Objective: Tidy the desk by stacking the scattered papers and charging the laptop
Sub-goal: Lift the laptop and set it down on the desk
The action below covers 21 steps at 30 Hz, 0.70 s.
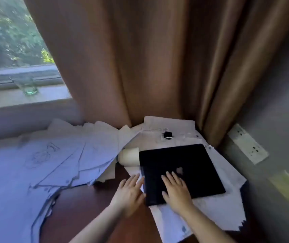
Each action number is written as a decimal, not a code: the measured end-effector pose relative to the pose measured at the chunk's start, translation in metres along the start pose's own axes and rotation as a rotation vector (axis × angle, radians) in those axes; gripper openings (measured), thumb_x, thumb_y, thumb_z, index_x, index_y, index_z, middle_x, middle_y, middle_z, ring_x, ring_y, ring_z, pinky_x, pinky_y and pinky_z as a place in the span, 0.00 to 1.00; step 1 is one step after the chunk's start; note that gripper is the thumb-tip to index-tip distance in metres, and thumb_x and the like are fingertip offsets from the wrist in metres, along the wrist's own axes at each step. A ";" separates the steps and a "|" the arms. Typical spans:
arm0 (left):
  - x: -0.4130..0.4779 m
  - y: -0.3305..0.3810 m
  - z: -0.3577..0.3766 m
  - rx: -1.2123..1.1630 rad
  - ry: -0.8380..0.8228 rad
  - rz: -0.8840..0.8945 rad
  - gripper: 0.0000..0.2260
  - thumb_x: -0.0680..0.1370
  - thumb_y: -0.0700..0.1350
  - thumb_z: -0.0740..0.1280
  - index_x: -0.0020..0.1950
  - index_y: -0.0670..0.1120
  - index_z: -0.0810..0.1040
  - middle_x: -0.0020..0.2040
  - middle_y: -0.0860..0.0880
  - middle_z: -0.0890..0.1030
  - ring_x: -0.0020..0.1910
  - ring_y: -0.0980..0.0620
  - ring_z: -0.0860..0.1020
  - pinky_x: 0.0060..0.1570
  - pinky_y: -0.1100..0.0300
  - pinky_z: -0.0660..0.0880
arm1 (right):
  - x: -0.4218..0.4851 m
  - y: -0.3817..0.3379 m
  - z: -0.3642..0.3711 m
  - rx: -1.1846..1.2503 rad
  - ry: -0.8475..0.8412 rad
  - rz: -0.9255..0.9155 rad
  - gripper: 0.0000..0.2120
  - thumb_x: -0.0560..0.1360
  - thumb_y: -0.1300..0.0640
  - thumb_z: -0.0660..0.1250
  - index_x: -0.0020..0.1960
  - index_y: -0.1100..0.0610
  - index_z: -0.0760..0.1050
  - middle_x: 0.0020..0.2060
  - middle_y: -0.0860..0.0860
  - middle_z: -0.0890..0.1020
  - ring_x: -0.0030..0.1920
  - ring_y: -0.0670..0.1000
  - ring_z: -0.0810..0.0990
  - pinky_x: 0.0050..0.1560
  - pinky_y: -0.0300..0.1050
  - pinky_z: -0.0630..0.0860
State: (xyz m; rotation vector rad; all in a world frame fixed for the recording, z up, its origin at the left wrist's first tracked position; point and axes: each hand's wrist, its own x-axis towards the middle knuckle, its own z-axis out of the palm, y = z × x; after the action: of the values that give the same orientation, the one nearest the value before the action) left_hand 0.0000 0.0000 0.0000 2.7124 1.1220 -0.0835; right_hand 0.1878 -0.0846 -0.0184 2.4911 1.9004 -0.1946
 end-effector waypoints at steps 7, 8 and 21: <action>0.058 0.035 0.008 -0.170 -0.177 -0.068 0.30 0.81 0.57 0.55 0.79 0.49 0.48 0.79 0.48 0.49 0.78 0.48 0.48 0.74 0.51 0.51 | 0.018 0.078 -0.002 0.088 -0.151 0.155 0.28 0.79 0.49 0.57 0.76 0.52 0.53 0.77 0.52 0.53 0.76 0.53 0.50 0.74 0.50 0.53; 0.066 0.039 0.009 -0.179 -0.199 -0.093 0.30 0.81 0.57 0.56 0.79 0.49 0.48 0.79 0.47 0.49 0.78 0.47 0.49 0.74 0.50 0.52 | 0.022 0.086 -0.002 0.097 -0.169 0.183 0.28 0.79 0.48 0.57 0.77 0.52 0.53 0.77 0.52 0.52 0.76 0.53 0.50 0.74 0.50 0.53; 0.109 0.061 0.041 -0.631 -0.160 -0.657 0.37 0.77 0.50 0.67 0.77 0.41 0.50 0.75 0.39 0.56 0.70 0.35 0.62 0.69 0.45 0.62 | 0.065 0.168 0.008 0.401 -0.265 0.605 0.36 0.77 0.49 0.64 0.77 0.54 0.46 0.76 0.56 0.53 0.73 0.61 0.57 0.68 0.58 0.63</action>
State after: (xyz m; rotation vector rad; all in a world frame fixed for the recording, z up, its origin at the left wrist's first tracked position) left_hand 0.1217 0.0247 -0.0445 1.6980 1.6058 -0.0328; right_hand 0.3656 -0.0673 -0.0453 2.9555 1.0261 -0.9070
